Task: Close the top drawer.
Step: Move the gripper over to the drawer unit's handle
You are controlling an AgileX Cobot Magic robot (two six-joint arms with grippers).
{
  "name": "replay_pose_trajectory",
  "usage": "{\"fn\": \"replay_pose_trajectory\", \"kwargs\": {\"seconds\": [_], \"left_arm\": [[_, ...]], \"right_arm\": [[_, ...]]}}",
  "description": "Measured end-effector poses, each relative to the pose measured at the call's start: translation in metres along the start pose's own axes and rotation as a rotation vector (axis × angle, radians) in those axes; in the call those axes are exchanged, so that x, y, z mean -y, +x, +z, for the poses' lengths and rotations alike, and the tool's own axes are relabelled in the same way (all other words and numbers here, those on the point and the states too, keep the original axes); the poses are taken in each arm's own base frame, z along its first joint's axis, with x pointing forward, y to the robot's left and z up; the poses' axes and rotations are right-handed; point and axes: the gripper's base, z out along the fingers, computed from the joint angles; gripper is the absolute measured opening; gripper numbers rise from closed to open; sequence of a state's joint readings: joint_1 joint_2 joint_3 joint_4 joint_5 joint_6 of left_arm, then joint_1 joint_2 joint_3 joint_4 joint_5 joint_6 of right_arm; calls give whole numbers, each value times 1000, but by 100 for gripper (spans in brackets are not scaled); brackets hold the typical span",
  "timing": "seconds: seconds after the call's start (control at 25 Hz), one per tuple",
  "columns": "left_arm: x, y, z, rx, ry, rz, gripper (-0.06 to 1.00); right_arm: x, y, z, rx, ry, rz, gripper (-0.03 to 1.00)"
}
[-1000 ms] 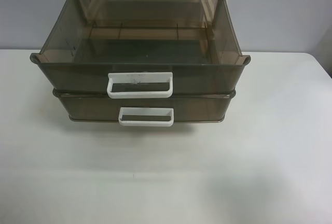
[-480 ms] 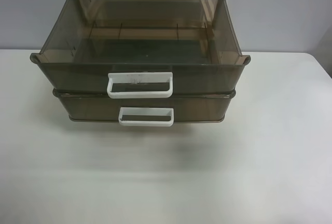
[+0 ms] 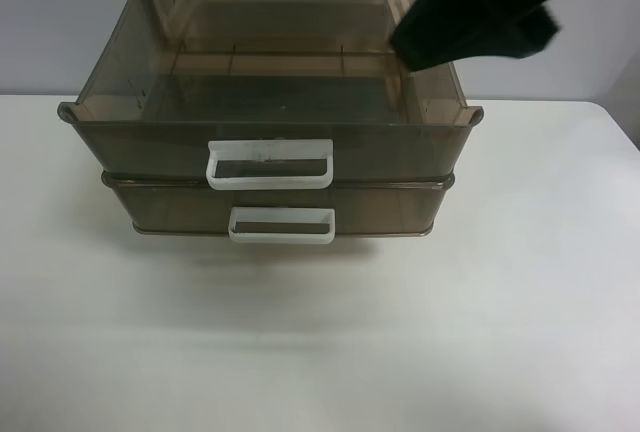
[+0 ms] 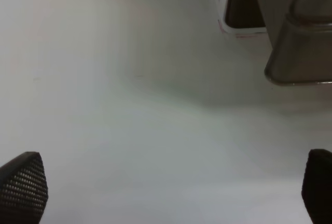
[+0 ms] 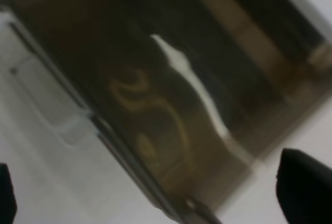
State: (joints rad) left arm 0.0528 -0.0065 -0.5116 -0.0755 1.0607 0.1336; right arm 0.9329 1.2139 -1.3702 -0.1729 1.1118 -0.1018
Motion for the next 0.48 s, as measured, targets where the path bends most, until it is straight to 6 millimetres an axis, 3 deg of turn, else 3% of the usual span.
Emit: {"fn": "replay_pose_trajectory", "kwargs": {"seconds": [0.2, 0.36, 0.48], "left_arm": [[0, 0, 0, 0, 0, 0, 99], [0, 0, 0, 0, 0, 0, 99], [0, 0, 0, 0, 0, 0, 99]], "right_arm": [[-51, -32, 37, -61, -182, -97, 98], [-94, -35, 69, -150, -311, -167, 98], [-115, -34, 88, -208, -360, -205, 98]]}}
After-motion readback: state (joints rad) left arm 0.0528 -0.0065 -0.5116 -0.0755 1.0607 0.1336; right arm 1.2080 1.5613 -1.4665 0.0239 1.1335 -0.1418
